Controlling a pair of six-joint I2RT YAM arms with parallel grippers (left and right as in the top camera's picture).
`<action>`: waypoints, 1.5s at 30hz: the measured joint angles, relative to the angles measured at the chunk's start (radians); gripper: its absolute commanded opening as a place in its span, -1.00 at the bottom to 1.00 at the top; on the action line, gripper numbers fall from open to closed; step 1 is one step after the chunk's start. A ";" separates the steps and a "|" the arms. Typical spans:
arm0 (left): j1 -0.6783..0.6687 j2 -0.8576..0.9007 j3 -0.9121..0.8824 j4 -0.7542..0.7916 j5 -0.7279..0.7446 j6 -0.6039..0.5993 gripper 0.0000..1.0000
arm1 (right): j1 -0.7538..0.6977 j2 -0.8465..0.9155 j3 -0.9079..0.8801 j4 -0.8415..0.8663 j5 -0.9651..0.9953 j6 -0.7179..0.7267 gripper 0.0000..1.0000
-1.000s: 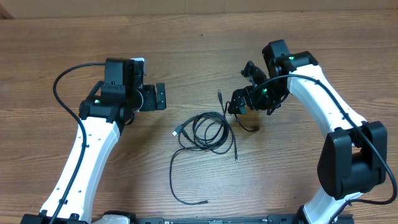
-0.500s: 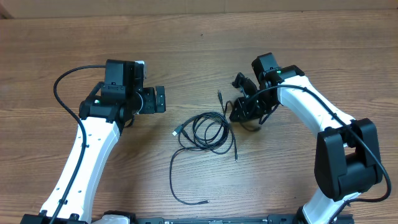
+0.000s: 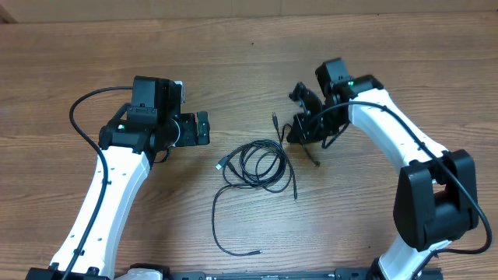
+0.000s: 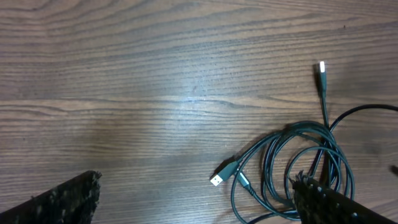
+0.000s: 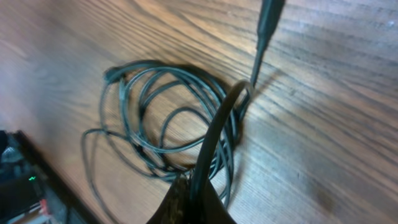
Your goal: Untangle cables
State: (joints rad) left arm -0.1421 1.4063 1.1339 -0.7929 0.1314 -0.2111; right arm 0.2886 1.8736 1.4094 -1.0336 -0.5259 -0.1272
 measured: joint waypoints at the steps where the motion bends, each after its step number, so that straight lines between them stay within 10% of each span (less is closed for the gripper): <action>1: 0.000 0.000 0.000 -0.004 0.002 0.000 0.99 | 0.000 0.002 0.049 -0.030 -0.002 0.000 -0.92; 24: 0.000 0.000 0.000 0.002 0.009 -0.034 0.99 | 0.000 0.001 1.410 -0.424 0.037 0.129 -0.93; 45: -0.239 0.153 -0.002 0.426 0.368 -0.091 0.99 | 0.000 -0.043 1.524 -0.554 0.092 0.180 -0.93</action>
State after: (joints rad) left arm -0.3809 1.5593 1.1320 -0.3664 0.4992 -0.3023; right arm 0.2886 1.8305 2.9334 -1.5871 -0.4335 0.0528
